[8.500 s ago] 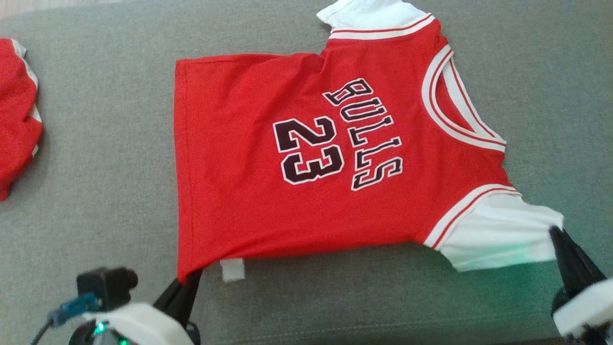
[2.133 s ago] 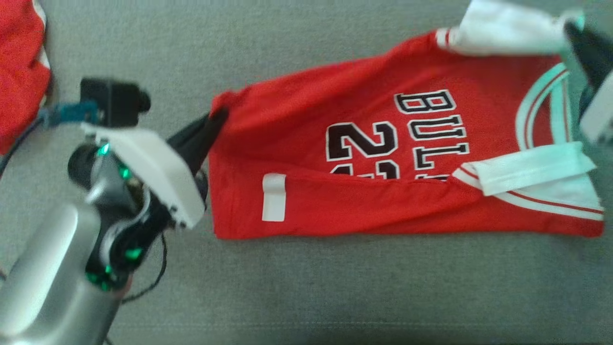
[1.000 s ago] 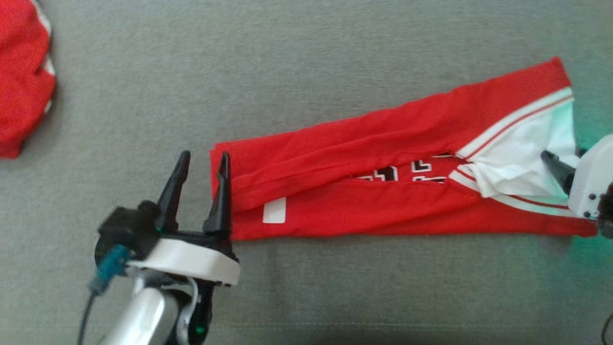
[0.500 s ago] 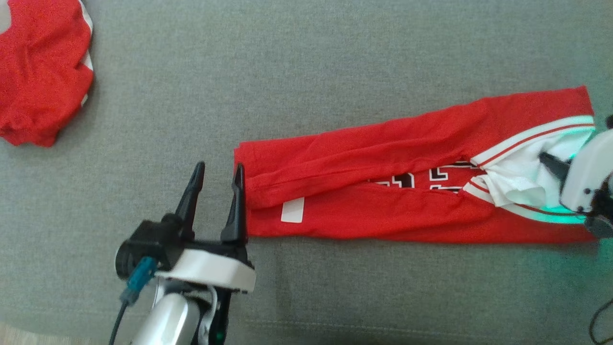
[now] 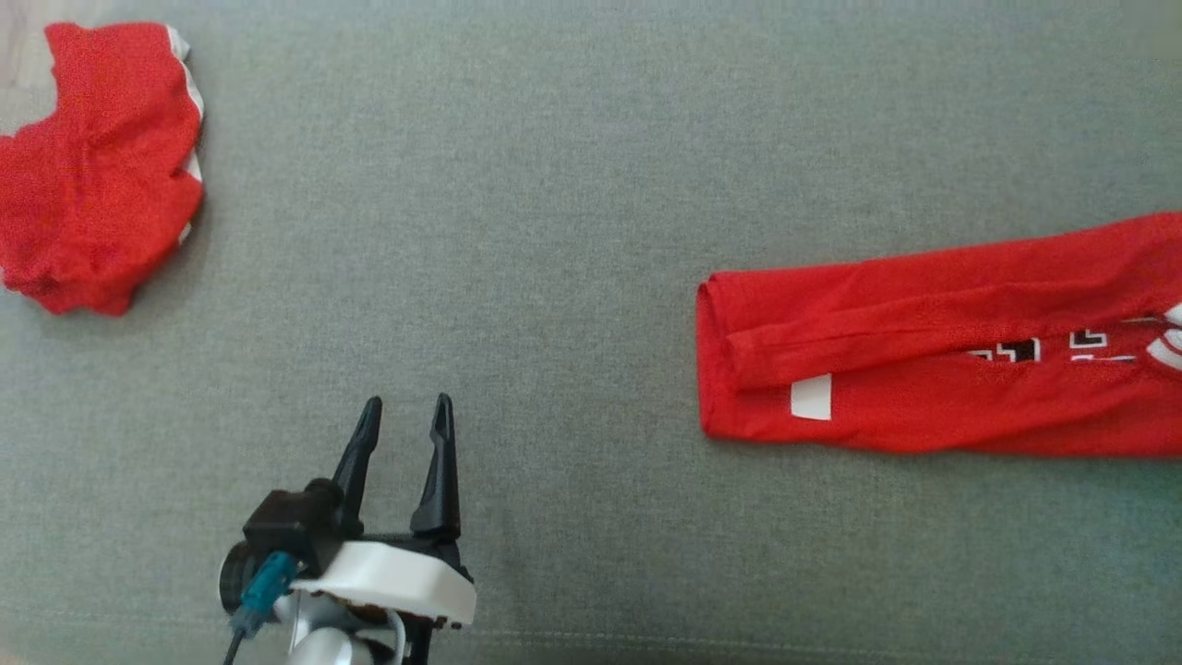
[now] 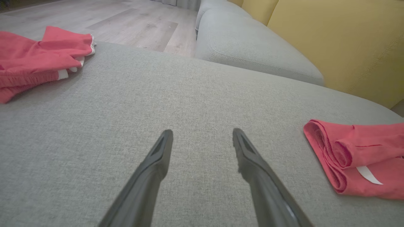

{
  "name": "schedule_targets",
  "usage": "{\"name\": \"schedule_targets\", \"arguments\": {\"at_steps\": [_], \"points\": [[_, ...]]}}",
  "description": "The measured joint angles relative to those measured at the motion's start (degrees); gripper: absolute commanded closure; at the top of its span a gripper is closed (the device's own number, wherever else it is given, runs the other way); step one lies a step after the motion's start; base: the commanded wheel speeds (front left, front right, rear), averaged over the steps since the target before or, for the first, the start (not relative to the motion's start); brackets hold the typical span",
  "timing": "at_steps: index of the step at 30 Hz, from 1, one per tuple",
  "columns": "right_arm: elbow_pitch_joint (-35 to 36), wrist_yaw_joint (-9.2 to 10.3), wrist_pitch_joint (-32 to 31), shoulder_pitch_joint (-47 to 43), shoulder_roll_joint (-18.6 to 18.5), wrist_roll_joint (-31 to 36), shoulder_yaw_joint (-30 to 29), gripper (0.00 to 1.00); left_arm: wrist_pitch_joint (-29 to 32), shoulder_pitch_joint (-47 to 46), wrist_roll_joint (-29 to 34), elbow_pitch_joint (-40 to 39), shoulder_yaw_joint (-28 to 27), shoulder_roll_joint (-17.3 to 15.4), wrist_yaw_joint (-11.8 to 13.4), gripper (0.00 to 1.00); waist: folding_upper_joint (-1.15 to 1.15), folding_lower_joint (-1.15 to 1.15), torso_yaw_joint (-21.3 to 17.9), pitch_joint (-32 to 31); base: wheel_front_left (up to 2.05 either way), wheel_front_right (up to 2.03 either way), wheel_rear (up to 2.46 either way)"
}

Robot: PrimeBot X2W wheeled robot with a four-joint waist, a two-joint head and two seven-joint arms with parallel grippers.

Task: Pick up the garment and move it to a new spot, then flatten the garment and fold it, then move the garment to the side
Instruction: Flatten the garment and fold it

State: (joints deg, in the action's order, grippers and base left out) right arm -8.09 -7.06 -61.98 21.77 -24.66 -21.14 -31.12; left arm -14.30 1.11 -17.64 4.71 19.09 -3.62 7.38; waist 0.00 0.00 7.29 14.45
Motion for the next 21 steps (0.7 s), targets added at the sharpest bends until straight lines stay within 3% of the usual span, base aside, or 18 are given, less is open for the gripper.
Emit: {"name": "schedule_targets", "arguments": {"at_steps": [5, 11, 17, 21], "points": [[10.6, 0.00, -6.5, -0.8, 1.4, -4.0, 6.1, 1.00, 0.0, 1.2, 0.4, 1.6, -0.4, 0.4, -0.6, 0.00, 0.00, 0.00, 0.2, -2.6, 0.00, 0.00, 0.00], [20.2, 0.00, -10.2, -4.3, 8.8, -7.5, 16.8, 1.00, 0.0, 2.1, 0.2, 2.0, 0.7, 0.4, -0.5, 0.00, 0.00, 0.00, 0.6, -3.9, 0.00, 0.00, 0.00], [17.9, 0.00, -5.8, -7.3, 17.1, -6.9, 27.4, 1.00, 0.0, 1.6, 0.2, 2.0, 1.5, 0.4, -0.3, 0.00, 0.00, 0.00, 2.1, -3.5, 0.00, 0.00, 0.00], [12.1, 0.00, 0.0, -7.5, 19.7, -4.4, 31.8, 1.00, 0.0, 0.4, -0.1, 2.6, 2.7, 0.5, -0.3, 0.00, 0.00, 0.00, 3.2, -3.2, 0.00, 0.00, 0.00]]}}
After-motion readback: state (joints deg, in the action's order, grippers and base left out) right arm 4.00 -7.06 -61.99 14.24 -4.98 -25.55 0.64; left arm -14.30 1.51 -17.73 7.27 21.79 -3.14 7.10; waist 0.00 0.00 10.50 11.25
